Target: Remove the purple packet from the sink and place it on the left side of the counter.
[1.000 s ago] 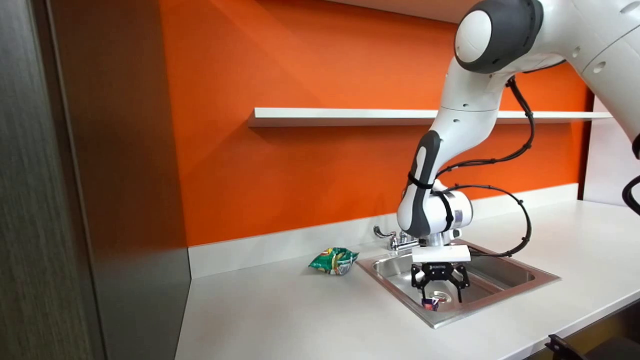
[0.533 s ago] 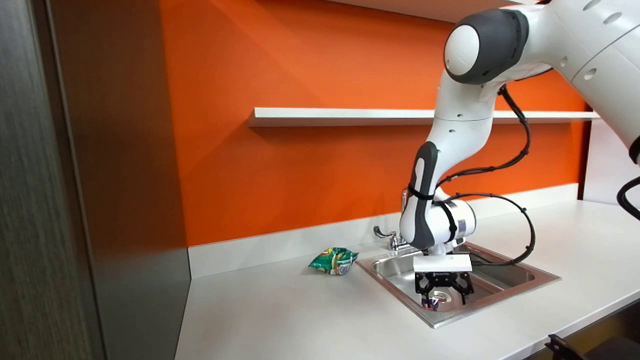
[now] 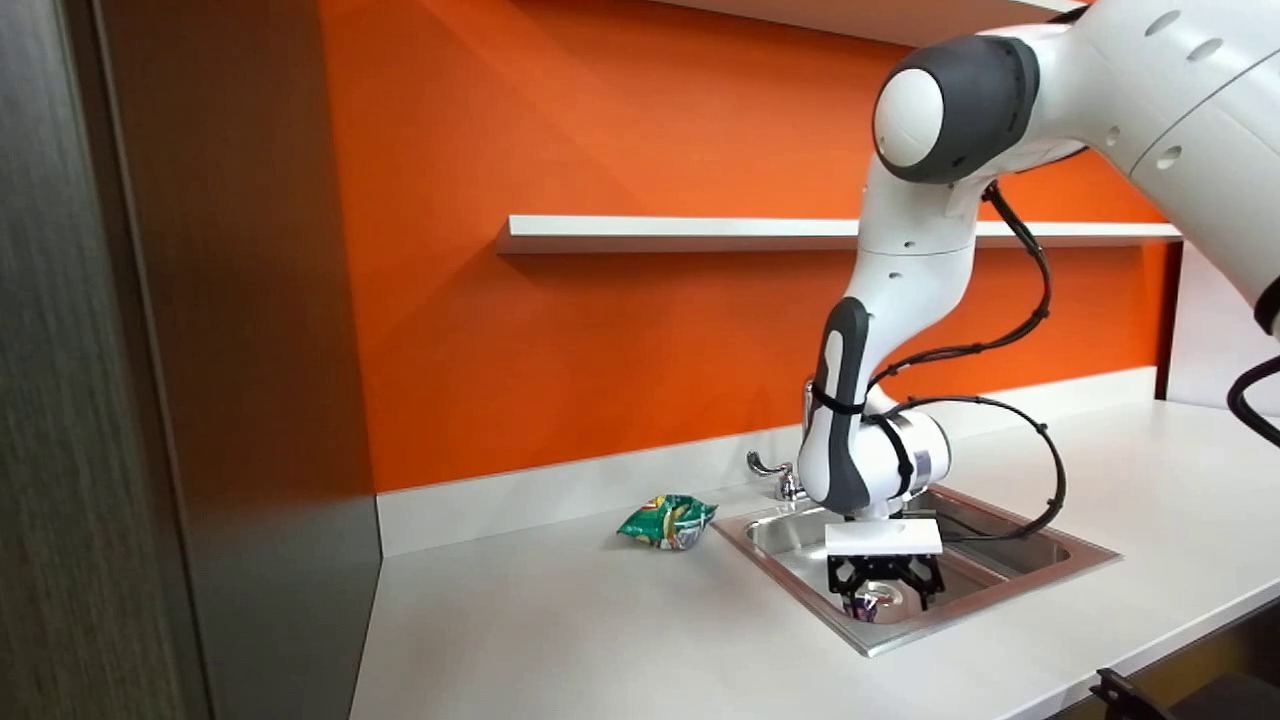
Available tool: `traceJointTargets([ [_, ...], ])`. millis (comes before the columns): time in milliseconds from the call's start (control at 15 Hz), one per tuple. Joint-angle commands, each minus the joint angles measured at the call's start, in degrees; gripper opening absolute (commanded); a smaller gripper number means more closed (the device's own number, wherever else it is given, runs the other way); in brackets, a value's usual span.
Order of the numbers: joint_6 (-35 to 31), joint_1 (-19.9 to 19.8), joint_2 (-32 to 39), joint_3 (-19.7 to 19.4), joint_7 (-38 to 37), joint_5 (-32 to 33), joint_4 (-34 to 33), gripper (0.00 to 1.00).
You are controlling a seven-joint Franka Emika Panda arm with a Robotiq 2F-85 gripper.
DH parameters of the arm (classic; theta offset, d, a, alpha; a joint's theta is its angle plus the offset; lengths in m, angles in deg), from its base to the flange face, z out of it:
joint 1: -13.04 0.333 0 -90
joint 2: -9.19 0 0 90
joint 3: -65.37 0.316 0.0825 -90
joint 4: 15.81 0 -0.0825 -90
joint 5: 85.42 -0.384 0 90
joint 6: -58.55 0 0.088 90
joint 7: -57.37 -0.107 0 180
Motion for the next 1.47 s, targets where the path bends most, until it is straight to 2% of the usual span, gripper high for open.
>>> traceJointTargets([
  [0, -1.13, 1.68, 0.8, -1.17, -1.45, -0.11, -0.56, 1.0],
  [1400, -0.69, 1.84, 4.41, 1.04, -0.3, -0.9, -4.75, 1.0],
])
